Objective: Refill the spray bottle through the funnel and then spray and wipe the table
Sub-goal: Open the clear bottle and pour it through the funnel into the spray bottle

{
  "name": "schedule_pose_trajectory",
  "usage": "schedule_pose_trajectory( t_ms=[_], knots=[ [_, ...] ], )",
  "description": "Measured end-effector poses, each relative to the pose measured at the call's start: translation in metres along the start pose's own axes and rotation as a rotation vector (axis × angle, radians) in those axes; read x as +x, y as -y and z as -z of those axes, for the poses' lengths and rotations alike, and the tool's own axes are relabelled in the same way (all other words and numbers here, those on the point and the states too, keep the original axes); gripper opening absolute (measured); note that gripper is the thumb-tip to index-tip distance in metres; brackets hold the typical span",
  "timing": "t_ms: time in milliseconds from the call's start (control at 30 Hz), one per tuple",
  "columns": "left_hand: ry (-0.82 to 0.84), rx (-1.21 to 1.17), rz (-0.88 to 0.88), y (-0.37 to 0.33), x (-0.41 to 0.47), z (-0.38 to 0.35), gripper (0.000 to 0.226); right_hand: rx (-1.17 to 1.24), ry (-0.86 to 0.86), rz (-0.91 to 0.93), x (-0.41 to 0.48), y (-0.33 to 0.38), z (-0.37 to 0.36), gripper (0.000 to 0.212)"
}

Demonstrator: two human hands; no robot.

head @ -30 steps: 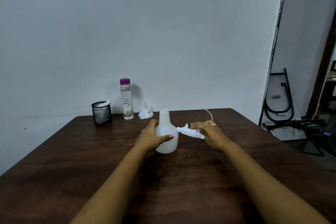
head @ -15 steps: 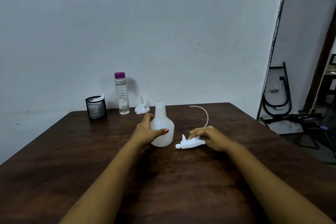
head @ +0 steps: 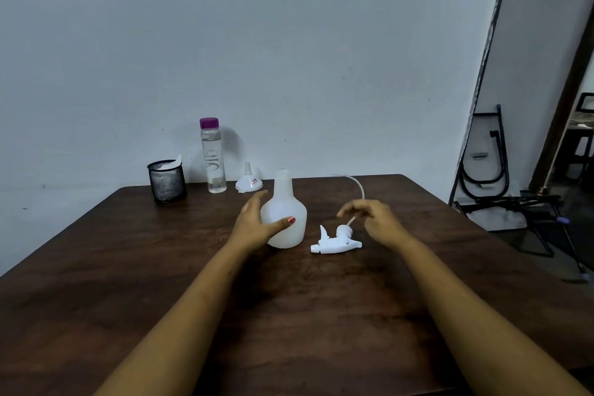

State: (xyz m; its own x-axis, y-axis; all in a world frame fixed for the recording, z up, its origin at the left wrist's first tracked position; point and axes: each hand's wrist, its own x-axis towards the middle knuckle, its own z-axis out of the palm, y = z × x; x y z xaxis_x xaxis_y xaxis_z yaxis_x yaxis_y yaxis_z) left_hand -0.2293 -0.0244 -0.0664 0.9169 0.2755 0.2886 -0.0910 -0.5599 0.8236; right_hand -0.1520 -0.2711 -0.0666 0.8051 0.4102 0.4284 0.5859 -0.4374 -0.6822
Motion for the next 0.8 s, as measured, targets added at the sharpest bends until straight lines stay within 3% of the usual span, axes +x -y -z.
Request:
schedule_pose_trajectory(
  t_ms=[100,233,400,500,633,800],
  knots=[
    [-0.015,-0.012,0.030,0.004,-0.003,0.014,0.076,0.152,-0.089,-0.046,0.010,0.012,-0.002,0.065],
    [-0.118,-0.028,0.069,0.018,-0.001,0.047,0.044,0.346,-0.130,-0.032,0.018,0.062,-0.015,0.057],
    [-0.224,-0.047,0.175,0.037,0.002,0.099,0.027,0.313,0.234,0.055,0.026,0.141,-0.051,0.049],
    [-0.287,-0.068,0.211,0.046,0.007,0.125,0.023,0.275,0.340,0.051,0.040,0.167,-0.091,0.038],
    [-0.341,-0.071,0.220,0.057,0.021,0.146,0.022,0.308,0.309,-0.020,0.074,0.173,-0.152,0.032],
    [-0.343,-0.039,0.251,0.069,0.049,0.157,0.022,0.397,0.136,-0.225,0.123,0.156,-0.205,0.036]
  ],
)
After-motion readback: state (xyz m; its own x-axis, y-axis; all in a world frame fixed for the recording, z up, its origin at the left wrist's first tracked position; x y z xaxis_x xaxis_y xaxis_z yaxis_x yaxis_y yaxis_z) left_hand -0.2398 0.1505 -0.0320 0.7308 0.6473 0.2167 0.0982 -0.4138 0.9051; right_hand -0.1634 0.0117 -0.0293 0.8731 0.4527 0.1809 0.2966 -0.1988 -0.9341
